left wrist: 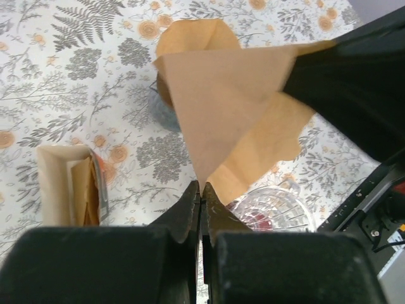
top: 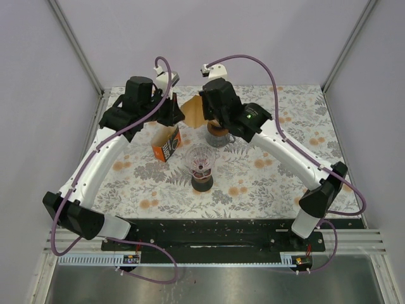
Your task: Place the coffee filter in the dripper
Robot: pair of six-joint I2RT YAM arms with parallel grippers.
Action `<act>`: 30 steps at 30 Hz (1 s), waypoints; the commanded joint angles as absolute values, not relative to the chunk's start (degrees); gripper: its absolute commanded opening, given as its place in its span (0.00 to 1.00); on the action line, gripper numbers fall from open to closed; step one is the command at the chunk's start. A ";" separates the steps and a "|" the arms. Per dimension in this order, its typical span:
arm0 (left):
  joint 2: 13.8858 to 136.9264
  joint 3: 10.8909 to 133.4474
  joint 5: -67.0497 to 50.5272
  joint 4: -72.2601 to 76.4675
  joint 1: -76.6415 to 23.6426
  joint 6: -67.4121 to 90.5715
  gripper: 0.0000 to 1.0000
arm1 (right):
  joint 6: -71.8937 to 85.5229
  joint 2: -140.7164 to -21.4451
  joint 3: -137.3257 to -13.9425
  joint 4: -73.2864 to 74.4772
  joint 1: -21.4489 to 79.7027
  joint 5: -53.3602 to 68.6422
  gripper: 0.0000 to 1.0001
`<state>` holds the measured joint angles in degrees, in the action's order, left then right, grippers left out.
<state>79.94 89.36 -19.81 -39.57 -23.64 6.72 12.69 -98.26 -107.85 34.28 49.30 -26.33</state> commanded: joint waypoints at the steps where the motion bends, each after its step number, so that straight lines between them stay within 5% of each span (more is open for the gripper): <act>1: 78.14 91.31 -20.74 -40.60 -22.41 2.65 0.00 | 12.13 -96.59 -113.63 40.85 47.73 -24.45 0.00; 10: 78.14 95.80 -27.68 -52.46 -24.17 -1.04 0.00 | 16.16 -98.44 -125.94 61.24 47.72 -14.34 0.00; 17: 75.24 96.15 -28.56 -54.93 -24.79 -2.11 0.56 | 20.56 -99.67 -129.81 70.39 47.64 -2.30 0.00; 23: 74.18 97.90 -36.81 -56.60 -24.87 -1.93 0.70 | 22.67 -98.70 -129.82 74.26 47.72 1.65 0.00; 30: 73.65 94.67 -41.21 -55.20 -24.96 -0.89 0.73 | 22.94 -99.32 -127.01 75.94 47.90 10.99 0.00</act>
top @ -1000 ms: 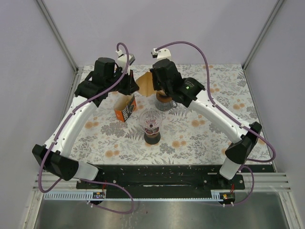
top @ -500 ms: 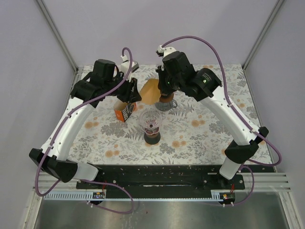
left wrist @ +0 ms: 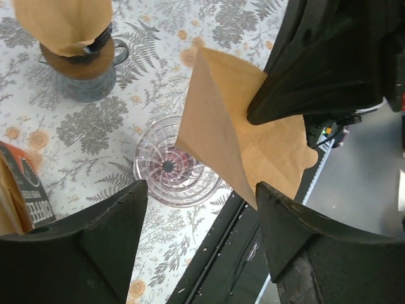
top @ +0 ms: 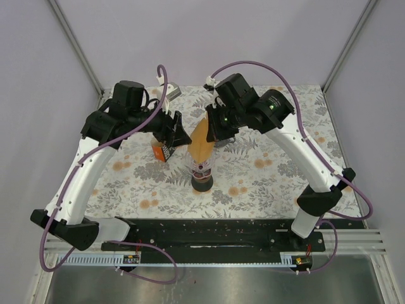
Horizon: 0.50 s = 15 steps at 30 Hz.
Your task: Place the coffee filter in the dripper
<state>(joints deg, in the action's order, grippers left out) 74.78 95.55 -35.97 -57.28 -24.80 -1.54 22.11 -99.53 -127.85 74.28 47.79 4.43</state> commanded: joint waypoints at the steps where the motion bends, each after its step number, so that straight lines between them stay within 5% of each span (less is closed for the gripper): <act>1: 73.65 93.44 -41.92 -54.59 -25.05 -0.53 0.73 | 22.85 -99.58 -126.39 76.11 47.90 10.99 0.00; 15: 75.67 86.40 -31.12 -48.69 -25.66 -0.79 0.65 | 18.46 -103.71 -120.60 73.66 45.27 9.49 0.00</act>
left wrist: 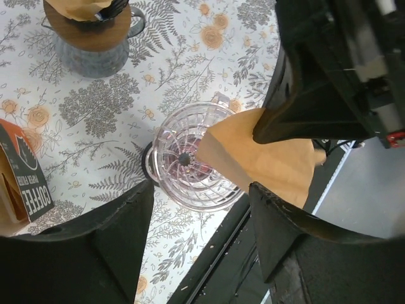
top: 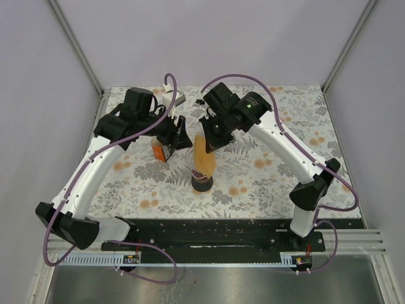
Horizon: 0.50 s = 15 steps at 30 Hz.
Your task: Place the coffee filter in the dripper
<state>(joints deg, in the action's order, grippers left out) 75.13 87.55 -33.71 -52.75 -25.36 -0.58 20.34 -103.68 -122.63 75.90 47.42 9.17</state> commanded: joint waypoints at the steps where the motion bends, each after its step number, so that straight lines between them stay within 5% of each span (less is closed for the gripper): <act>1: 76.11 85.96 -30.85 -48.60 -25.75 -0.79 0.65 | 18.46 -103.71 -119.54 73.04 44.74 9.75 0.00; 15: 78.22 86.74 -29.09 -47.29 -25.75 -1.14 0.69 | 18.46 -107.83 -118.82 69.96 43.94 8.71 0.00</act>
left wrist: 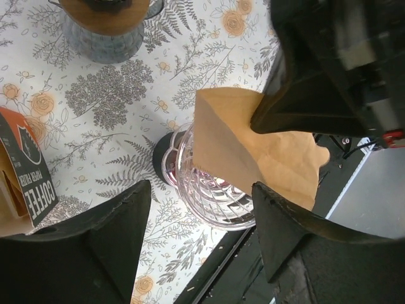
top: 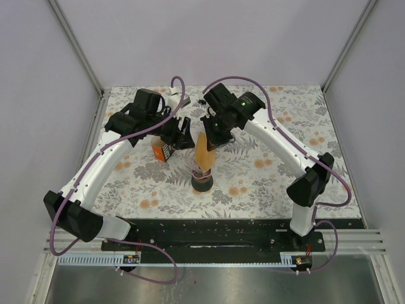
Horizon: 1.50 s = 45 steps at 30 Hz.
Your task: Place the coffee filter in the dripper
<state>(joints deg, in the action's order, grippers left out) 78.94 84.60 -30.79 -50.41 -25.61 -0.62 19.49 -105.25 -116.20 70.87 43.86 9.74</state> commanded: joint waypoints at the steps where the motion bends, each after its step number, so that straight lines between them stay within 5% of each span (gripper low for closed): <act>1: 78.22 87.18 -28.83 -47.29 -25.75 -1.23 0.70 | 18.37 -108.36 -119.44 70.40 43.86 8.35 0.00; 7: 77.87 88.16 -28.82 -47.37 -25.66 -1.23 0.80 | 18.19 -110.30 -121.81 71.45 43.94 7.56 0.00; 12: 78.22 84.21 -28.66 -44.83 -26.01 -0.18 0.78 | 18.10 -110.74 -121.82 71.63 43.86 7.38 0.00; 23: 77.17 78.40 -22.14 -40.96 -26.37 -2.55 0.26 | 18.10 -109.42 -120.23 69.08 43.94 6.77 0.00; 36: 75.58 76.73 -24.87 -40.60 -27.16 -2.99 0.17 | 17.05 -104.42 -123.92 67.50 43.95 4.75 0.51; 43: 76.64 77.61 -25.67 -40.87 -28.56 -3.25 0.18 | 16.08 -100.20 -120.51 63.91 43.94 5.18 0.56; 45: 76.55 77.43 -24.79 -40.87 -28.65 -3.25 0.18 | 16.00 -98.27 -117.09 60.93 44.03 7.63 0.50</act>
